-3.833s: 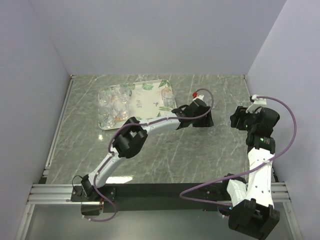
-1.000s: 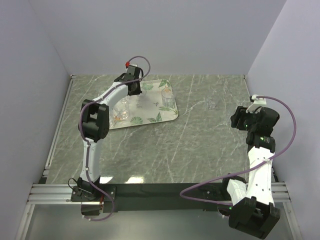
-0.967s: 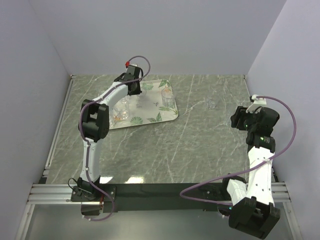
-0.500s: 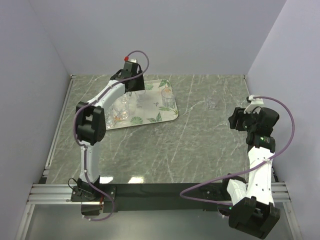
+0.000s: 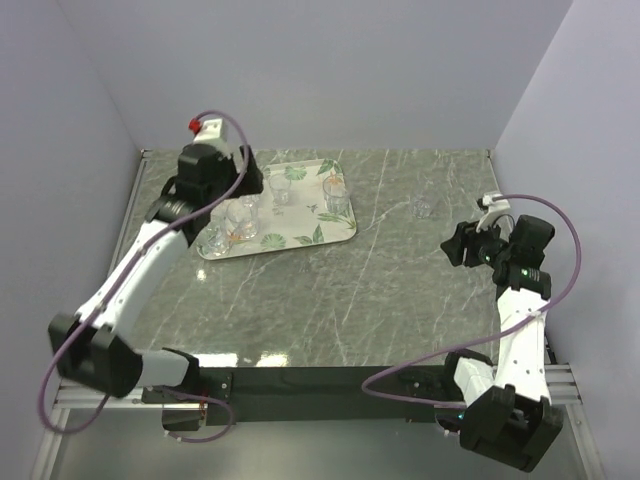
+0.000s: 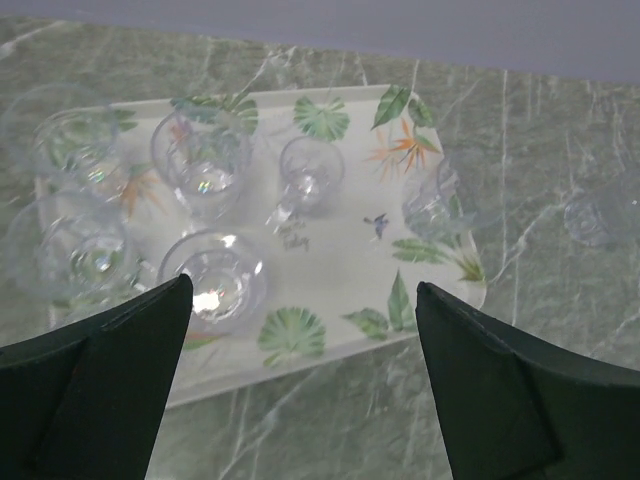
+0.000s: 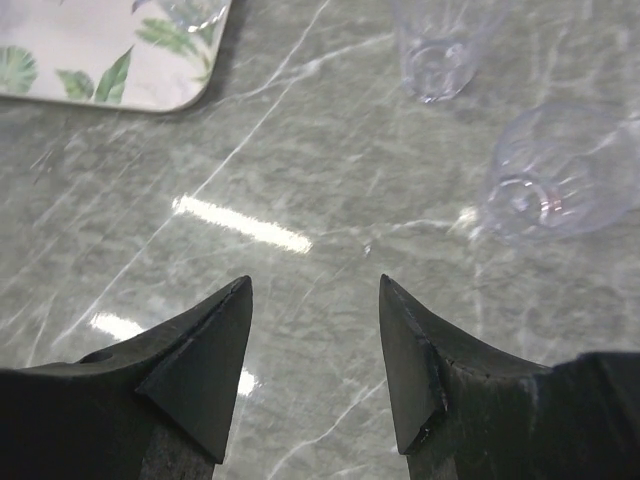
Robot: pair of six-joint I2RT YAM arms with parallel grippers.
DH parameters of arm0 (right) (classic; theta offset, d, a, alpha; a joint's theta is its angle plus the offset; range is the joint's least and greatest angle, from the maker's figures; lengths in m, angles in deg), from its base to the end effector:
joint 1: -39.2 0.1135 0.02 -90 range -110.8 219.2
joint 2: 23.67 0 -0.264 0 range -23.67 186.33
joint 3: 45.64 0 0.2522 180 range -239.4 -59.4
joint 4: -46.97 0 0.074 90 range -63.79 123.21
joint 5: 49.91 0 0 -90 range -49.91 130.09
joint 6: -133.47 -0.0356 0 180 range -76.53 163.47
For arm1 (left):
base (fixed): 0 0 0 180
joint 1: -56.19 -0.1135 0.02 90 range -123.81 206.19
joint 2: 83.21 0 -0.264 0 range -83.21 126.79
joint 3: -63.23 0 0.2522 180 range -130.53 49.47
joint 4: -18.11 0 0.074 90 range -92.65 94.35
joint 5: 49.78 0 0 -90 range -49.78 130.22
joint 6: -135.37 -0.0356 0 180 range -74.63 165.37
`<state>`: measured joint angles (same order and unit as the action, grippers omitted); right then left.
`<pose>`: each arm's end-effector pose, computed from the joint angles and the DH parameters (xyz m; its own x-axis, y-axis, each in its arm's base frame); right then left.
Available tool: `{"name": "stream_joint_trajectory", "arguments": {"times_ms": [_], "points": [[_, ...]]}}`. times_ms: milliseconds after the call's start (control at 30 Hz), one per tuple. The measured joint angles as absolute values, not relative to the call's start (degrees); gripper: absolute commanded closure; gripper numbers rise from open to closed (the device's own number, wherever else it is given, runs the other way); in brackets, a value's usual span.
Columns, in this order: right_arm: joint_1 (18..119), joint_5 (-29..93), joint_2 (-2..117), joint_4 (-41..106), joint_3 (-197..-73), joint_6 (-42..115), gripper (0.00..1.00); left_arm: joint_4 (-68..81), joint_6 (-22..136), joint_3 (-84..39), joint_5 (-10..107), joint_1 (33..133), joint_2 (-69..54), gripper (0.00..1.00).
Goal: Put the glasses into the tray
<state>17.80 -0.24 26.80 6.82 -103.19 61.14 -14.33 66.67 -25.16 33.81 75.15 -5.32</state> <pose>0.1825 -0.0468 0.2930 -0.4152 -0.0858 -0.9057 -0.3703 0.9253 0.0821 0.2983 -0.0983 0.3767 -0.4109 -0.2405 -0.8794 0.0812 0.9511 -0.2981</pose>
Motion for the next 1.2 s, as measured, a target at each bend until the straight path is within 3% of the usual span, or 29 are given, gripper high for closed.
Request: {"name": "stream_joint_trajectory", "arguments": {"times_ms": [500, 1200], "points": [[17.8, 3.1, 45.5, -2.1, -119.2, 65.7, 0.43, -15.7, 61.3, 0.5, 24.5, 74.7, -37.1, 0.0], [22.7, 18.7, 66.2, -5.4, -128.7, 66.3, 0.46, -15.2, 61.1, 4.5, 22.1, 74.6, -42.0, 0.01]]}}
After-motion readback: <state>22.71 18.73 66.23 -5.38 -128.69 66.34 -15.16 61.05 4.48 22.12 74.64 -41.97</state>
